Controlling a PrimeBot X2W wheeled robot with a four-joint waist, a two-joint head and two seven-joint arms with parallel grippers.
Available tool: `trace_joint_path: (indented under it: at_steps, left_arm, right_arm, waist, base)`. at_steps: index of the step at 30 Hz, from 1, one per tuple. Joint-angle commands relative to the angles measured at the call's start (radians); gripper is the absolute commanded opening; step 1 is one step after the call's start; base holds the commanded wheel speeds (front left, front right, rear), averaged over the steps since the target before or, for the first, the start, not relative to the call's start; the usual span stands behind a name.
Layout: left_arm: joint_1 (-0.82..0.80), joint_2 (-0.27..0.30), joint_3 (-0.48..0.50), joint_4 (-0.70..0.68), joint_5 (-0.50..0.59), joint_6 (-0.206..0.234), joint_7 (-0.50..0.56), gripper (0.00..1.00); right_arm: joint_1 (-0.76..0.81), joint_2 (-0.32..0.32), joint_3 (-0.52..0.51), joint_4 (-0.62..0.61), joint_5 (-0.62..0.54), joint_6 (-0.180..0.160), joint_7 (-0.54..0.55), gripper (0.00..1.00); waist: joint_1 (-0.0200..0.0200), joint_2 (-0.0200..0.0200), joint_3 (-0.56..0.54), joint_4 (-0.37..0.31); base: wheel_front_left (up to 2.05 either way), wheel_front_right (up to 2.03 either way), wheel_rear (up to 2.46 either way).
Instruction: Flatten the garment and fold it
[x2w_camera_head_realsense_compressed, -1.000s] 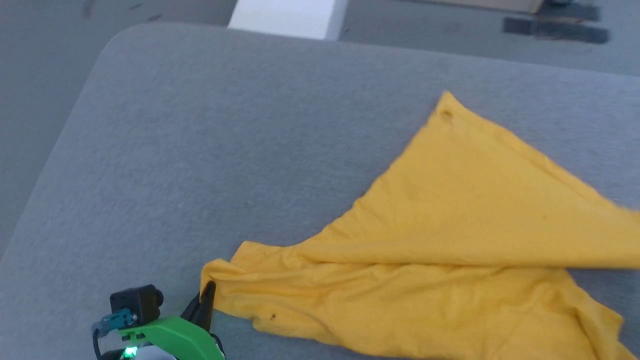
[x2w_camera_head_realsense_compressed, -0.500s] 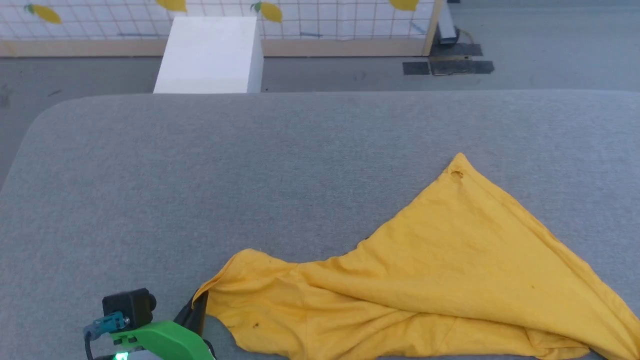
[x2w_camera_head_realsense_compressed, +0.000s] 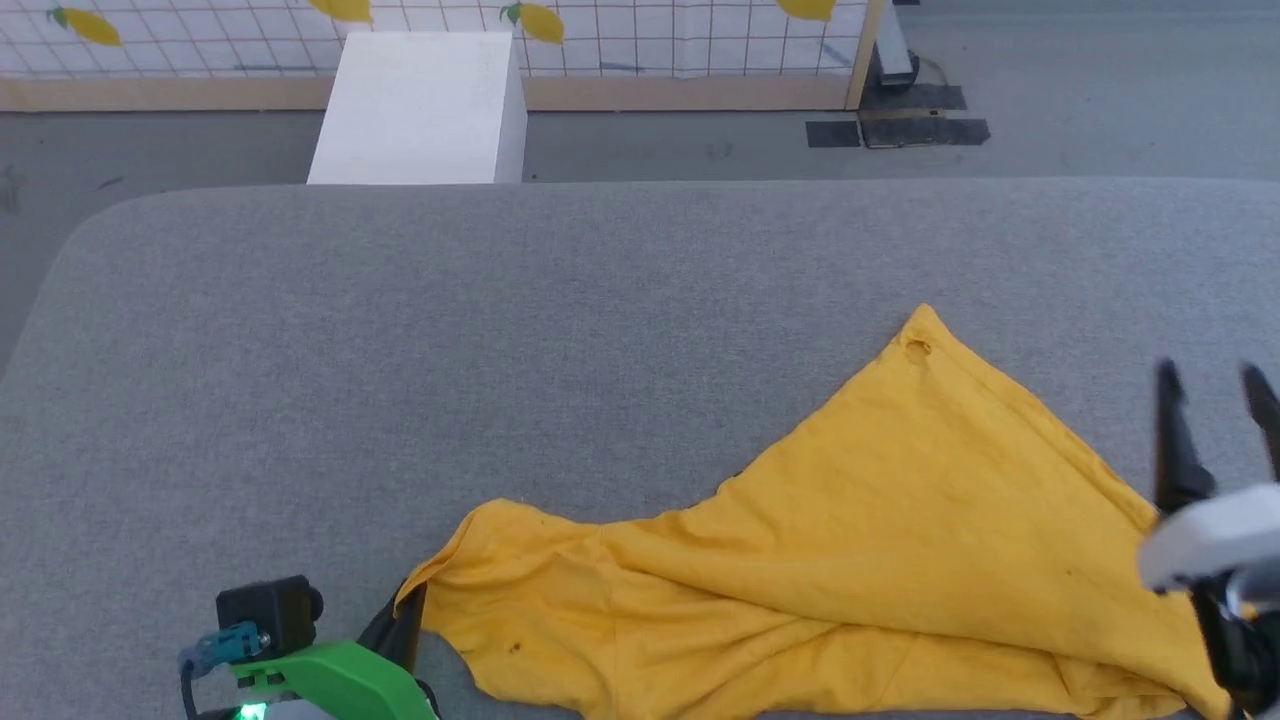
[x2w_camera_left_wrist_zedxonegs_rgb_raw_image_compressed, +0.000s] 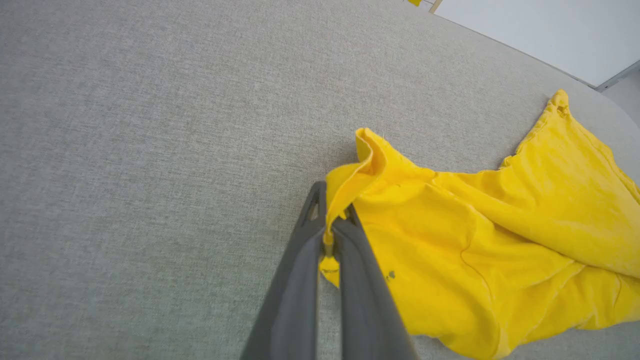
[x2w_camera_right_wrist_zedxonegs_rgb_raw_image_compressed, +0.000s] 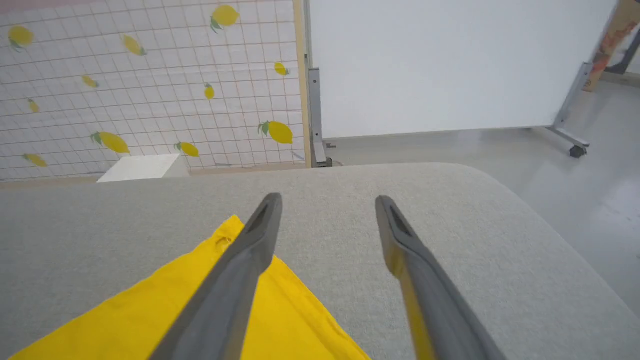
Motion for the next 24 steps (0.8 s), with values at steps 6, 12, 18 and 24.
trace_joint_path:
  at_steps: [6, 12, 18, 24]
  left_arm:
    - [-0.047, -0.003, -0.004, 0.004, -0.001, -0.005, -0.013, 0.0]
    - [-0.102, -0.027, -0.021, 0.03, -0.004, -0.019, -0.038, 0.0]
    - [-0.125, -0.047, -0.035, 0.063, -0.007, -0.029, -0.062, 0.0]
    - [-0.137, -0.053, -0.039, 0.082, -0.012, -0.036, -0.077, 0.0]
  right_arm:
    - [-0.198, -0.1, 0.181, 0.184, 0.026, -0.001, -0.022, 1.0]
    - [-0.458, -0.155, 0.296, 0.494, 0.091, -0.001, 0.174, 1.0]
    - [-0.581, -0.189, 0.326, 0.657, 0.08, -0.001, 0.345, 1.0]
    - [-0.628, -0.203, 0.322, 0.744, 0.033, -0.001, 0.496, 1.0]
  waist:
    - [0.0001, 0.0, 0.058, 0.043]
    - [0.0001, 0.0, 0.143, 0.121]
    - [0.0001, 0.0, 0.182, 0.172]
    - [0.0001, 0.0, 0.191, 0.197]
  base:
    - [0.0, 0.0, 0.0]
    - [0.0, 0.0, 0.0]
    - [0.0, 0.0, 0.0]
    - [0.0, 0.0, 0.0]
